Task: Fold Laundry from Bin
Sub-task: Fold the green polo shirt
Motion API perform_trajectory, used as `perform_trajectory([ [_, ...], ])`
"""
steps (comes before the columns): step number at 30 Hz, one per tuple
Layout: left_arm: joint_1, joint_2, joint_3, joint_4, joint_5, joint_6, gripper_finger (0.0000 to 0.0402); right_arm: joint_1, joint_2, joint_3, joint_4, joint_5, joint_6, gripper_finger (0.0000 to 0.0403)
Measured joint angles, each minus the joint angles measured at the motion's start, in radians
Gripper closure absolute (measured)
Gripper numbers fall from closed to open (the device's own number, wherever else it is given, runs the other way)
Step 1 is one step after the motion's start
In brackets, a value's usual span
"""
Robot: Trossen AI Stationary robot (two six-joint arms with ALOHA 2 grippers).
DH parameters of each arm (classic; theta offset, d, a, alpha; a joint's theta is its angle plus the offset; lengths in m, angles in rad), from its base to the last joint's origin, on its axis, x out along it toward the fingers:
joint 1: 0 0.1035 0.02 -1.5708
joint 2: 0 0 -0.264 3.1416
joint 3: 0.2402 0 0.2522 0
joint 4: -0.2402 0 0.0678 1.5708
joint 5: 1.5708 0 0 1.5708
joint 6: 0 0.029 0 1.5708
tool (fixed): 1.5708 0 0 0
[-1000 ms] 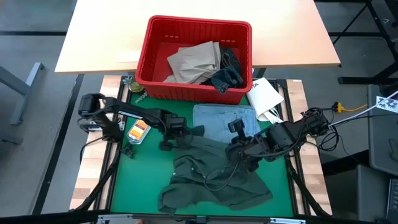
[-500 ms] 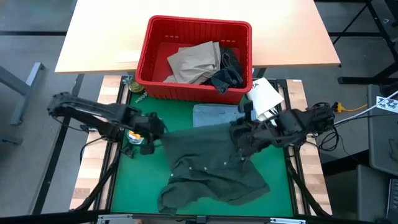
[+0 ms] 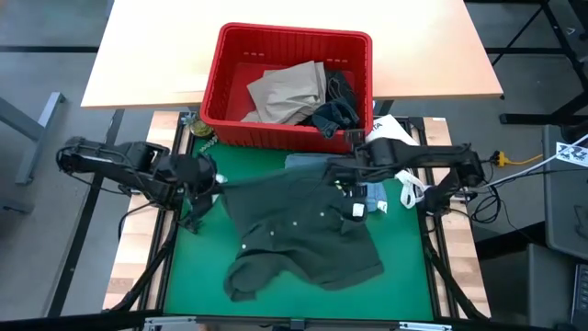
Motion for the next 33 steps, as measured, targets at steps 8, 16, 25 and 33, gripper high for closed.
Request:
perform_trajectory([
  [8, 0.002, 0.137, 0.000, 0.042, -0.127, 0.040, 0.0400, -0.051, -0.018, -0.212, 0.001, -0.048, 0.004, 0.0400],
  [16, 0.002, 0.304, -0.002, 0.034, -0.123, 0.080, 0.0379, -0.050, -0.042, -0.309, -0.010, -0.058, 0.009, 0.0400],
  [25, 0.008, 0.291, 0.019, -0.059, -0.242, 0.132, 0.0396, -0.050, -0.098, -0.311, 0.025, 0.024, 0.000, 0.0400],
  [33, 0.056, 0.278, 0.035, -0.115, -0.285, 0.132, 0.0392, -0.059, -0.106, -0.310, 0.084, 0.094, -0.031, 0.0400],
])
